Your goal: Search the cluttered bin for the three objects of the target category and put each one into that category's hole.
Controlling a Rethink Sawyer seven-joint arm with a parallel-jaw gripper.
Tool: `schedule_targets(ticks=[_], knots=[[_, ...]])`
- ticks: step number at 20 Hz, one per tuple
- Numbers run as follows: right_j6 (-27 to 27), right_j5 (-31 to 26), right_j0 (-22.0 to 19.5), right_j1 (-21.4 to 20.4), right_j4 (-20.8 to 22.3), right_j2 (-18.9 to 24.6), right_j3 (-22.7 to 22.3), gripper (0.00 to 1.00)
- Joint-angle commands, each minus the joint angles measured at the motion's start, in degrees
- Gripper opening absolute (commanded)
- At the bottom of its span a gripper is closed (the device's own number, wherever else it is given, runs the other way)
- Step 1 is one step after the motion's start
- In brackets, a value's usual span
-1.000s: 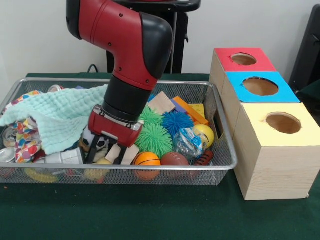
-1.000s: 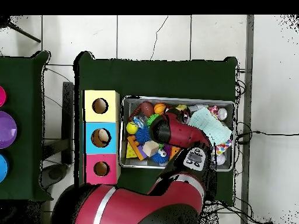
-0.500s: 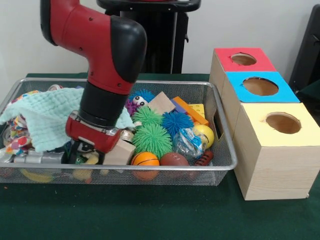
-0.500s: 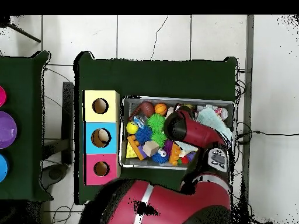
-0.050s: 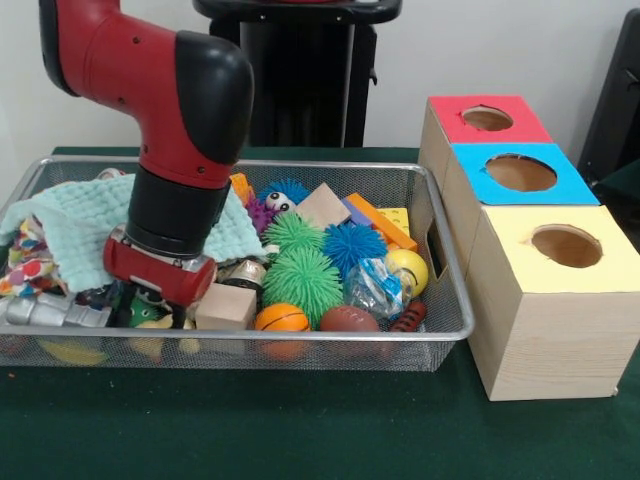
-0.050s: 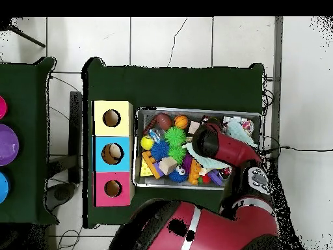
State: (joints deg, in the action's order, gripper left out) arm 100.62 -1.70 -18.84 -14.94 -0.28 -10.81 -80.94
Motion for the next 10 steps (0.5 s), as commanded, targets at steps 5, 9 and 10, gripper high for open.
schedule_targets(ticks=[5,9,10], knots=[[-0.7,-14.5,-1.3,6.4,5.2,9.4,-7.0,1.0],[-0.4,-16.3,-1.4,4.3,4.8,10.5,-8.5,1.0],[-0.4,-16.2,-2.0,3.9,4.7,11.4,-9.0,1.0]])
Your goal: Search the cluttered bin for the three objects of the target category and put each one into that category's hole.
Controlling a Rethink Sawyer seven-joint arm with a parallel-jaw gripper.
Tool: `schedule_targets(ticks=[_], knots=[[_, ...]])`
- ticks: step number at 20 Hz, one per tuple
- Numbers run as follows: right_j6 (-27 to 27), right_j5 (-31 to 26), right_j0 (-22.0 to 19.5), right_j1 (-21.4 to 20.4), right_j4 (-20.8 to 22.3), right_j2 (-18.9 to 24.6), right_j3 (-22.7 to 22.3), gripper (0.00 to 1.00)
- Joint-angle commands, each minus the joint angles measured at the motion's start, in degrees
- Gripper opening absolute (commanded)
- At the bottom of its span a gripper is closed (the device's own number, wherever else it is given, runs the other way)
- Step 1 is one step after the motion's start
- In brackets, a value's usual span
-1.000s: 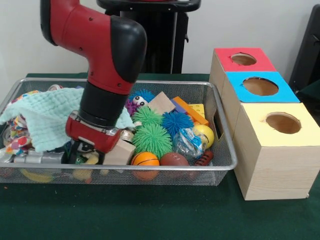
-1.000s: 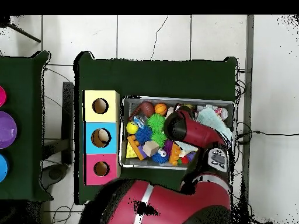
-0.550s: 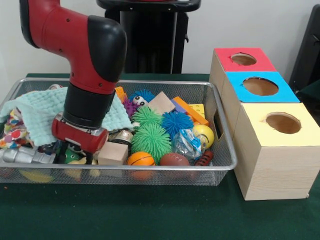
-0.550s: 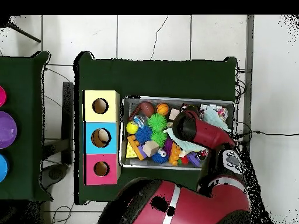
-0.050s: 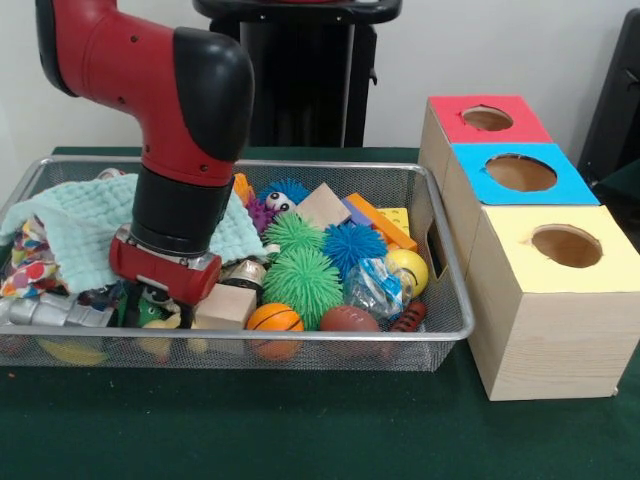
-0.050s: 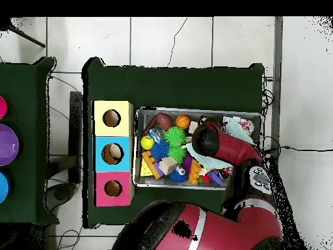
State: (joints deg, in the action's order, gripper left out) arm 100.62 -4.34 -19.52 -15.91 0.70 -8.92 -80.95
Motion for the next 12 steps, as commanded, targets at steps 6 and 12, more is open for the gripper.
schedule_targets(ticks=[6,12], knots=[[1.2,-12.7,-1.9,3.3,3.3,11.4,-10.5,1.0],[3.0,-11.6,-0.7,3.7,2.7,10.6,-10.5,1.0]])
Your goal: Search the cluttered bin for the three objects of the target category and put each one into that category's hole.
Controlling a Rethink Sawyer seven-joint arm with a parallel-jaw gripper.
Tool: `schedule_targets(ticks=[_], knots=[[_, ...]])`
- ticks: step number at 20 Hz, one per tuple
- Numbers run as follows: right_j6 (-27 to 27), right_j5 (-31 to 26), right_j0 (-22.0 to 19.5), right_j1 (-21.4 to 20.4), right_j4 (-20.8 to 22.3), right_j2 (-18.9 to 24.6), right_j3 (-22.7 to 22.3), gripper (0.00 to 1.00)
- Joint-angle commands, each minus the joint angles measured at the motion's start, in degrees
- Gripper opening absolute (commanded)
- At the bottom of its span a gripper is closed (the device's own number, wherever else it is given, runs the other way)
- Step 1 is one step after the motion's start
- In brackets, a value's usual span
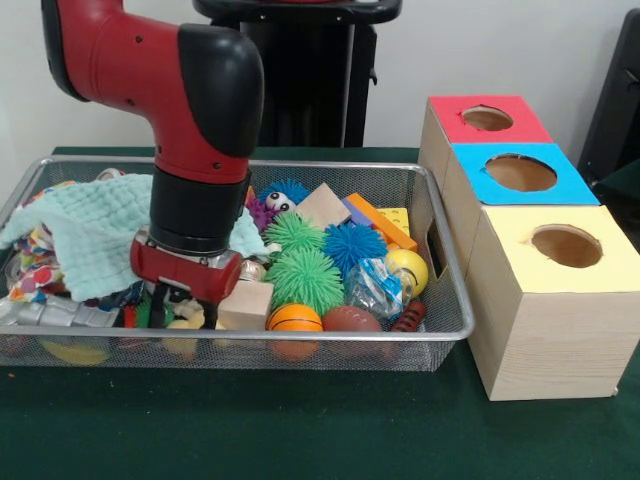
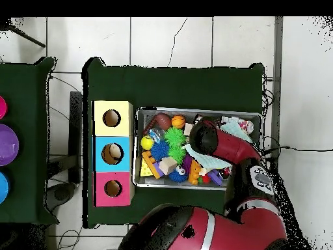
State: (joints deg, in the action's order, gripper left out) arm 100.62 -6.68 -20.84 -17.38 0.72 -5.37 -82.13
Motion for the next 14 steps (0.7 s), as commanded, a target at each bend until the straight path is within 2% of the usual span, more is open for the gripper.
schedule_targets(ticks=[1,8,9,14], knots=[[2.9,-8.7,0.1,5.3,3.0,7.5,-9.5,1.0],[1.8,-9.5,-0.3,5.4,3.4,8.4,-9.6,1.0],[2.0,-9.3,-0.2,5.4,3.3,8.4,-9.6,0.0],[1.1,-9.7,-0.9,5.3,3.7,9.3,-9.6,0.0]])
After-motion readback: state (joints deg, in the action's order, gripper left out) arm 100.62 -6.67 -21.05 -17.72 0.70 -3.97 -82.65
